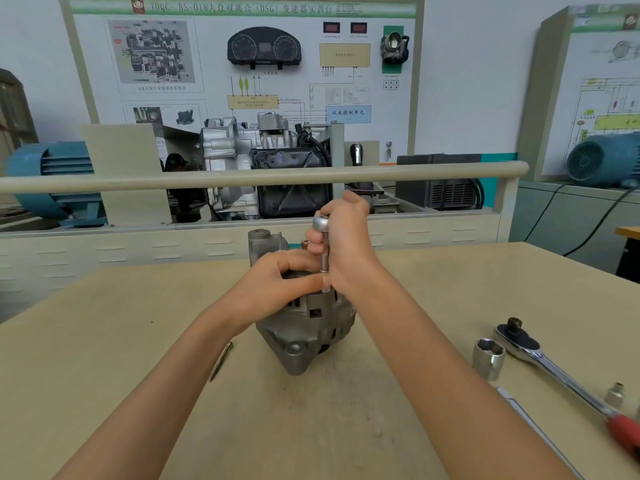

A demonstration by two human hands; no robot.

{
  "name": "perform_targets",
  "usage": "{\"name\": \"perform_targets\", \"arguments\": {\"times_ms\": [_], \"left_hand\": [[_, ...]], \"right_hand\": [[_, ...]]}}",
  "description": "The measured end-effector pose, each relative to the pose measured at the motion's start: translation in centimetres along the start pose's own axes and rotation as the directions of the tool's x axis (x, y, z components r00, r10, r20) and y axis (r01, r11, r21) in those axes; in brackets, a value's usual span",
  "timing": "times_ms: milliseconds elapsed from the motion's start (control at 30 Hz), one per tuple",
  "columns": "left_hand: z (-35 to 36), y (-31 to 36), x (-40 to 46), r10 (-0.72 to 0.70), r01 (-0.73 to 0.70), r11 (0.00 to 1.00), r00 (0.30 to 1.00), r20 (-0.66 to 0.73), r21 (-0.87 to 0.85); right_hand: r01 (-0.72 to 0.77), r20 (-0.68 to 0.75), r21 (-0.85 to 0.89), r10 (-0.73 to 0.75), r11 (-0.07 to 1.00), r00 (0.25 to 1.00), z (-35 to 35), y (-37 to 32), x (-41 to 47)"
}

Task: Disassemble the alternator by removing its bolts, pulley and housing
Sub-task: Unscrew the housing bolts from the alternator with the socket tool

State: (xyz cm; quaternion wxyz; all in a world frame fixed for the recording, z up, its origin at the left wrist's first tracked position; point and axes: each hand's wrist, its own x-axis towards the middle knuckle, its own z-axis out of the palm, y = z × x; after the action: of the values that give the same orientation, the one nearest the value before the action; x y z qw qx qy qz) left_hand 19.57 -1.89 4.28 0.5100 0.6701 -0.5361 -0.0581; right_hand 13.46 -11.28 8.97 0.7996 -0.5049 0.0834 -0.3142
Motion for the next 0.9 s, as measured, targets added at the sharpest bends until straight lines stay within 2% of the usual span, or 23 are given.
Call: {"name": "perform_targets", "arguments": {"times_ms": [133, 200, 267, 400, 533, 633, 700, 800, 900], "left_hand": [[-0.2, 0.0, -0.1, -0.019, 0.019, 1.0, 1.0, 0.024, -0.003], [-0.3, 0.0, 0.0, -0.037, 0.038, 0.999, 0.999, 0.018, -0.009], [-0.4, -0.1, 0.0, -0.035, 0.035, 0.999, 0.999, 0.01, -0.007], [-0.1, -0.1, -0.2, -0.013, 0.013, 0.999, 1.0, -0.007, -0.034], [0.1, 0.4, -0.4, 0.018, -0.019, 0.999, 1.0, -0.022, -0.045], [0.1, 0.2, -0.4, 0.02, -0.02, 0.999, 1.0, -0.022, 0.029], [0.2, 0.3, -0.5, 0.001, 0.0, 0.997, 1.0, -0.02, 0.071], [0.4, 0.5, -0.5, 0.008, -0.008, 0.997, 1.0, -0.001, 0.077], [0.4, 0.4, -0.4, 0.021, -0.021, 0.998, 1.0, -0.01, 0.052]], "right_hand": [[-0.205, 0.288, 0.047, 0.183, 0.978, 0.94, -1.0, -0.8, 0.5], [-0.253, 0.355, 0.049, 0.22, 0.966, 0.909, -1.2, -0.9, 0.5], [-0.251, 0.359, 0.028, 0.225, 0.968, 0.906, -1.0, -0.9, 0.2], [-0.145, 0.226, -0.104, 0.165, 0.984, 0.96, -0.3, -0.9, -0.4], [-0.023, -0.004, -0.169, 0.023, 0.985, 1.0, 0.8, -0.3, -0.9], [0.181, -0.215, -0.17, -0.215, 0.969, 0.953, 1.6, 1.1, -1.7], [0.255, -0.277, -0.14, -0.285, 0.957, 0.918, 1.9, 1.5, -2.2], [0.221, -0.294, -0.099, -0.241, 0.97, 0.925, 1.7, 1.2, -2.1], [0.102, -0.202, -0.075, -0.115, 0.992, 0.973, 1.3, 0.1, -1.6]]}}
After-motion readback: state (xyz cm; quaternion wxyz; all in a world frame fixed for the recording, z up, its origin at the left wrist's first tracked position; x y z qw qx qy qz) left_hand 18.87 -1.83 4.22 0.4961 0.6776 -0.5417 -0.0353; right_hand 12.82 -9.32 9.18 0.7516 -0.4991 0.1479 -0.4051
